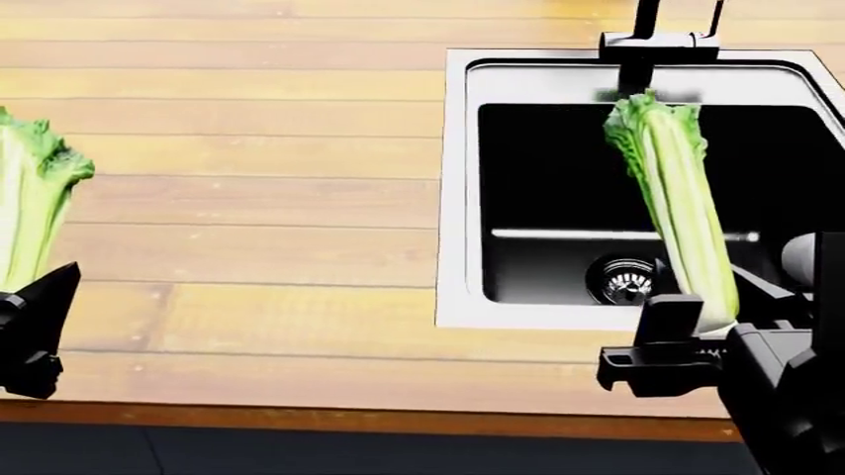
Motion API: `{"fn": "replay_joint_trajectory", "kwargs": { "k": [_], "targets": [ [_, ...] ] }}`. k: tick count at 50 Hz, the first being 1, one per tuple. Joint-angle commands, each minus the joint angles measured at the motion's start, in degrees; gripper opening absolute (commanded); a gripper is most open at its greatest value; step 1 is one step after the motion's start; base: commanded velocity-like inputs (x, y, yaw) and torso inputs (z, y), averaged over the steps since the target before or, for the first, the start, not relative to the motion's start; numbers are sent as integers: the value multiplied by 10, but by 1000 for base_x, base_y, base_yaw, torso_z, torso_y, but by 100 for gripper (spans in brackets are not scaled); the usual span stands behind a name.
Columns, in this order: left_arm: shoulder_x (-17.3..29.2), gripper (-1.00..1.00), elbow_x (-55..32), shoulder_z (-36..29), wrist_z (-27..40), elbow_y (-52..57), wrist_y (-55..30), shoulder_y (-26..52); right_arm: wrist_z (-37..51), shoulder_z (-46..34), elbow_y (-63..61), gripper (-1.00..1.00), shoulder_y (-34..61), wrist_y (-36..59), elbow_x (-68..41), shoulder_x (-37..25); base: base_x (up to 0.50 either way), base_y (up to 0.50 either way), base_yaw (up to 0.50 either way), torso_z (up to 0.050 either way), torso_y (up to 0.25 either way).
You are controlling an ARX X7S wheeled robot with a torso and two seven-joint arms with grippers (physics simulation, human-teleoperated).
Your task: Place the celery and the celery on separate cutting boards.
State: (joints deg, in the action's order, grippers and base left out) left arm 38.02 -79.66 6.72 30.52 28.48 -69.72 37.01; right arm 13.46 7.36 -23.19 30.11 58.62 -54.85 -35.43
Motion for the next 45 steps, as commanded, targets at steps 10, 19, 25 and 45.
{"fn": "replay_joint_trajectory", "kwargs": {
  "k": [10, 19, 25, 45],
  "targets": [
    [2, -100, 7, -1, -6, 1, 16, -11, -6, 6, -2, -100, -7, -8, 3, -5, 0, -500, 0, 0, 1],
    [0, -100, 8, -5, -3, -1, 18, -10, -3, 13, -5, -100, -14, -9, -1, -7, 0, -500, 0, 0, 1],
    [3, -100, 5, -4, -3, 1, 20, -14, -4, 15, -4, -100, -16, -11, -1, -8, 0, -500, 0, 0, 0],
    [8, -100, -2, -15, 3, -1, 17, 2, -2, 21, -3, -100, -25, -16, -4, -12, 0, -500, 0, 0, 1]
  ]
}}
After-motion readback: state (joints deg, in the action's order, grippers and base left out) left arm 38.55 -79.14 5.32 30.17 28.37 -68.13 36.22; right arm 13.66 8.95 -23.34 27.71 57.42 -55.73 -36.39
